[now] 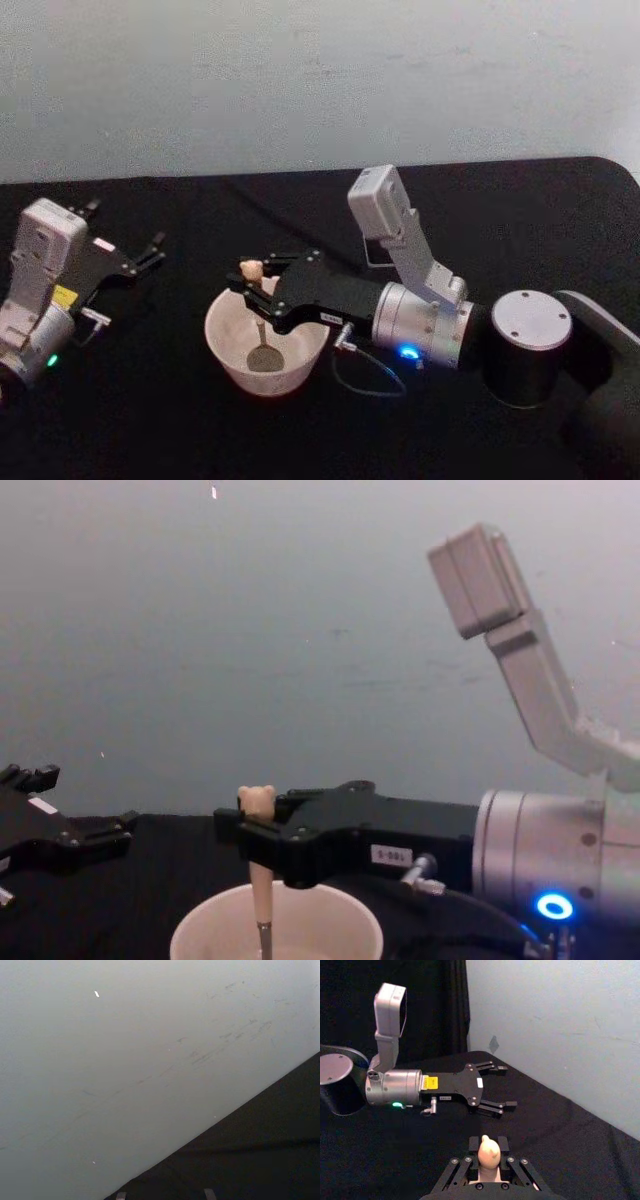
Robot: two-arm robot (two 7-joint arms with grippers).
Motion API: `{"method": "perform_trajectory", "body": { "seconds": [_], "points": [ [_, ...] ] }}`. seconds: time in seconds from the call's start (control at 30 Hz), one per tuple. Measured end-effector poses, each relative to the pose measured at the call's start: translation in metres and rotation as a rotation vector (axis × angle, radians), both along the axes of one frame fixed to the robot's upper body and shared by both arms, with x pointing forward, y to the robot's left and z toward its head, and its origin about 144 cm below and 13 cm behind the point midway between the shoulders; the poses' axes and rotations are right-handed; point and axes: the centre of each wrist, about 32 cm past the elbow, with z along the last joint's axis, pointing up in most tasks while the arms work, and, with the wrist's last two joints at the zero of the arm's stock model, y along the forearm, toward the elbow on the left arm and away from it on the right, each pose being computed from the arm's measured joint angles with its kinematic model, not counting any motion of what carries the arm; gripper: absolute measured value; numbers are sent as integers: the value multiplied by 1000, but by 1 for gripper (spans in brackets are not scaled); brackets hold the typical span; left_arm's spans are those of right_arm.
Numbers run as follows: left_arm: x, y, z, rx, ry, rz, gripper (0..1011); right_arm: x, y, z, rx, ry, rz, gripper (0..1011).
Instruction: Pick up the stirring spoon with one hand, stir inside the cup, then place it back in its original position.
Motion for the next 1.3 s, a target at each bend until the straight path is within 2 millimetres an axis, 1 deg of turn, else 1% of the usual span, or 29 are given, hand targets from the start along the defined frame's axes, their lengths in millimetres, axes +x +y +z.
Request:
{"method": "perform_trajectory", "body": {
  "seconds": [0.47,0.73,0.9,1.13,1.3],
  "points": [
    [0,0,0,0,0,0,1002,14,11,-5,-16,1,-26,216],
    [0,0,0,0,0,0,1001,22,12,-5,-12,3,-63,215],
    [0,0,0,0,0,0,1001,27,9,-3,-7,6,-90,216],
    [0,0,0,0,0,0,1001,33,-1,-1,-6,4,-124,215],
    [0,0,0,0,0,0,1002,29,-11,-1,-16,-1,-125,215]
  ]
}}
